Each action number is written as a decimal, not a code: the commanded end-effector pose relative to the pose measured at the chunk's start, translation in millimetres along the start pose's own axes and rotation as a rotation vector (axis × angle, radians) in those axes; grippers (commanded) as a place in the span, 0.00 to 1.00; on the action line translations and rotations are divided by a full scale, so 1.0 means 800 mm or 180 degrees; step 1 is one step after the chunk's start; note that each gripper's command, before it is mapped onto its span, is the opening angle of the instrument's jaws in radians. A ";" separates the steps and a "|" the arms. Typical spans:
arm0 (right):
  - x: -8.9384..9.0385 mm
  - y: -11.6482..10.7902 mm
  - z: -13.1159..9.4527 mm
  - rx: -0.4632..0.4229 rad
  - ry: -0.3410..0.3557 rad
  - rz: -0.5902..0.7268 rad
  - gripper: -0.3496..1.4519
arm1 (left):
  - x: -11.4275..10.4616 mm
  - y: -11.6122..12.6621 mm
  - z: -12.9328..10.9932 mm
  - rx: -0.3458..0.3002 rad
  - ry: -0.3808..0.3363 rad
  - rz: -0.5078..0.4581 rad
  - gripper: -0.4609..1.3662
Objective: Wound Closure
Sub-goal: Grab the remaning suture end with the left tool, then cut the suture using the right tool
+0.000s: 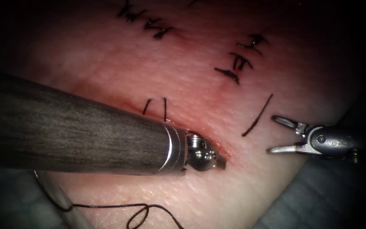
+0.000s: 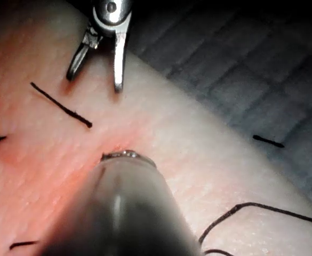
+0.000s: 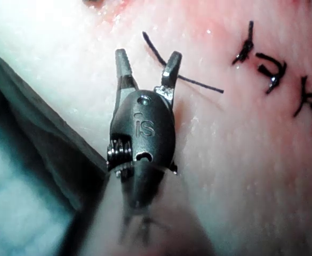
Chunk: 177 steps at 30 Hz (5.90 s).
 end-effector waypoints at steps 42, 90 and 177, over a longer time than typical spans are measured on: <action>0.0050 -0.0076 0.0149 0.0363 0.1002 -0.0827 0.89 | -0.0016 0.0037 -0.0176 0.0146 0.0164 -0.0012 0.06; 0.0116 -0.0116 0.0266 0.0425 0.1528 -0.1137 0.88 | -0.0012 0.0032 -0.0172 0.0161 0.0169 -0.0008 0.06; 0.0103 -0.0114 0.0293 0.0255 0.1369 -0.1003 0.70 | -0.0016 0.0044 -0.0177 0.0143 0.0176 -0.0002 0.06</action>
